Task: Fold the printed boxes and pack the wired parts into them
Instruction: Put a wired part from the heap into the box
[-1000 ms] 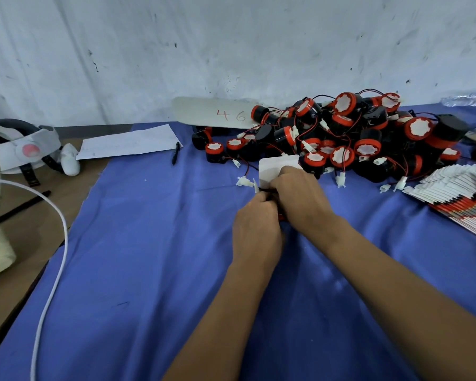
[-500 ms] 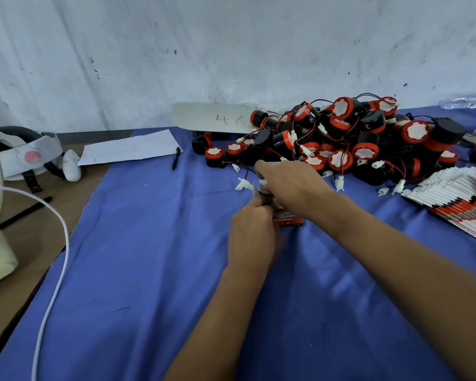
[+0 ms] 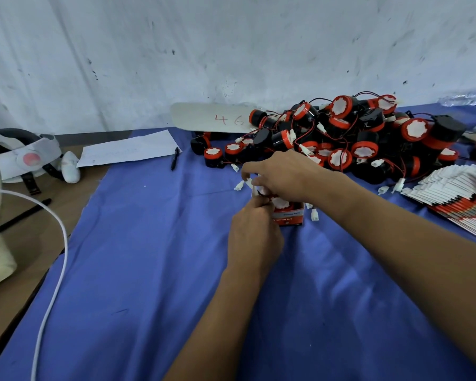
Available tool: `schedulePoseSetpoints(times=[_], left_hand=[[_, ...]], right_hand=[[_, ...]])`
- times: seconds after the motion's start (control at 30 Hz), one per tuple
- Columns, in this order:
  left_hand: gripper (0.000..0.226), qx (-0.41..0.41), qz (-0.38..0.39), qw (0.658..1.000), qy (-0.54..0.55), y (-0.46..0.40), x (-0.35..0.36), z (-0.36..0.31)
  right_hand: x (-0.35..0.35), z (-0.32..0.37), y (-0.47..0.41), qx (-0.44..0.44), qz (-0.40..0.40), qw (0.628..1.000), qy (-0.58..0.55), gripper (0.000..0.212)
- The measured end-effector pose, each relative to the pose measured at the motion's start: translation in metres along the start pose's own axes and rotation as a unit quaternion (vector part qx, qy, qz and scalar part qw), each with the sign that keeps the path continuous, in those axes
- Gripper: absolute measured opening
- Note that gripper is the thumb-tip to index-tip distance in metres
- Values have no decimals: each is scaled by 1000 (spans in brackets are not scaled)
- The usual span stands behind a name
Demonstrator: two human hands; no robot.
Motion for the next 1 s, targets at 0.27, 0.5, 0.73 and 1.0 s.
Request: schedulePoseSetpoints(times=[0.27,0.5,0.73,1.0], left_hand=[[32,2,-3,1000,7,0,-1,0],[32,22,-22,999,29,1,-6,-5],[33,20,-13,999,29,2,-3,-3],[30,30,-33,998,36,2,-3,-3]], right_hand=[[-2,-16,13,72,-62,993,-69,18],[5,0,3,35,49,996,70,74],[1,4,-3,49,46,997,36,34],[1,-15,1,81,13,993,-86,14]])
Point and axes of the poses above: each hand's wrist, its own y-axis away from the middle knuckle, its own x-axis out of the palm, z = x × y, the point moved 9 cm from there along -y, towards the middle knuckle, and after that the axes turned 7 degrees about -y, right-handed, at the moved point
